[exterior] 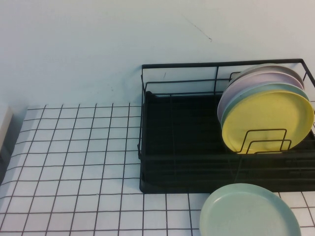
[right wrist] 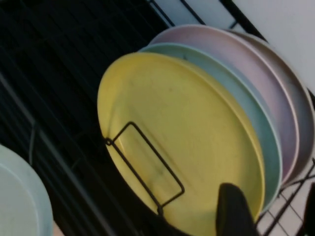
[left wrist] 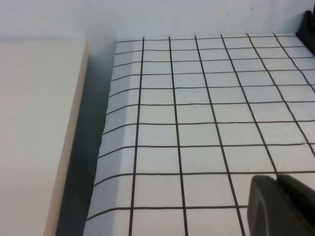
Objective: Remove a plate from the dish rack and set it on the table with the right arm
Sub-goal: Grasp the plate from the shelf
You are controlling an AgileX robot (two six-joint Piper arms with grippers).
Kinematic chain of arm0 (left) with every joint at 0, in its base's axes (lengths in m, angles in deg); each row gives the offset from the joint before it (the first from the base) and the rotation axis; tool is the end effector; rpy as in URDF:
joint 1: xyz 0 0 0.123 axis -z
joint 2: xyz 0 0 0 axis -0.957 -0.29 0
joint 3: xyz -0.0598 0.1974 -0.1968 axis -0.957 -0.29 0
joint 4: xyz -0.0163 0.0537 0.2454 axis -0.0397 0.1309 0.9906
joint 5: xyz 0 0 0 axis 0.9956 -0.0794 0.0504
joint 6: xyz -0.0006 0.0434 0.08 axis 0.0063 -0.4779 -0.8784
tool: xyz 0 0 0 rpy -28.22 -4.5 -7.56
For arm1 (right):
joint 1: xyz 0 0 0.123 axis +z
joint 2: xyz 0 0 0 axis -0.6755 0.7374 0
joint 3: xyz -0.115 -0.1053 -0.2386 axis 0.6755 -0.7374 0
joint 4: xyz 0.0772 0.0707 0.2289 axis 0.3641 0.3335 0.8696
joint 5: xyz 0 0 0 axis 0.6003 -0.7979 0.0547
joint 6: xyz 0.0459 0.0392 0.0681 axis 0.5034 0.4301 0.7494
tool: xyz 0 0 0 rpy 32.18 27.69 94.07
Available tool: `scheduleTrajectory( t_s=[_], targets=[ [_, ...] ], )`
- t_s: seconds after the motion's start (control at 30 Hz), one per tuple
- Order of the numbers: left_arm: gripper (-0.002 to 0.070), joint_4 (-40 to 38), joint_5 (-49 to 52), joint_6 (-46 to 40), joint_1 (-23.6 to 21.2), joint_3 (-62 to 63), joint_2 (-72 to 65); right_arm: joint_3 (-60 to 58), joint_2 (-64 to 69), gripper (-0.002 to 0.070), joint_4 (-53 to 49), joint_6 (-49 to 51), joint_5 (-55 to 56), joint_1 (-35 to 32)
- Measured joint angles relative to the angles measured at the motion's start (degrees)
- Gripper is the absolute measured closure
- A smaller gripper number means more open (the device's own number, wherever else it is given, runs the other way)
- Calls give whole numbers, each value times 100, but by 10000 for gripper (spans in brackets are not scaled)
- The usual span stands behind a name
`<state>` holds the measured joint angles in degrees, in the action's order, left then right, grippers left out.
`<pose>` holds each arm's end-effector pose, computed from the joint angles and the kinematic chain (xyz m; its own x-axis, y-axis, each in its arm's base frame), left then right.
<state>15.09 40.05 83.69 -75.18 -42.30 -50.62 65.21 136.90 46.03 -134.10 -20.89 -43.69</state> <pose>0.0533 -0.0015 0.1792 -0.2396 -0.0653 -0.9687 -0.0134 0.9979 -0.0639 0.2691 0.0260 0.3240 -0.2084 -0.7045 -0.6784 -0.6282 0.6280 -0.4593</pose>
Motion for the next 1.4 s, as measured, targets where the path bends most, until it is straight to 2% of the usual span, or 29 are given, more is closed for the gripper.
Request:
scheduleTrajectory(
  t_s=[0.07, 0.13, 0.47, 0.8, 1.13, 1.4],
  targets=[
    [678, 0, 0, 0, 0, 0, 0, 131, 316, 342, 490, -605, 0, 0],
    [678, 0, 0, 0, 0, 0, 0, 246, 623, 316, 903, -1095, 12, 0],
    [678, 0, 0, 0, 0, 0, 0, 608, 1784, 351, 1602, -3193, 164, 50],
    [678, 0, 0, 0, 0, 0, 0, 867, 2137, 361, 1654, -3397, 525, 50],
    [678, 0, 0, 0, 0, 0, 0, 895, 2249, 486, 1702, -3409, 668, 50],
    [679, 0, 0, 0, 0, 0, 0, 895, 2251, 503, 1701, -3651, 644, 50]
  ],
)
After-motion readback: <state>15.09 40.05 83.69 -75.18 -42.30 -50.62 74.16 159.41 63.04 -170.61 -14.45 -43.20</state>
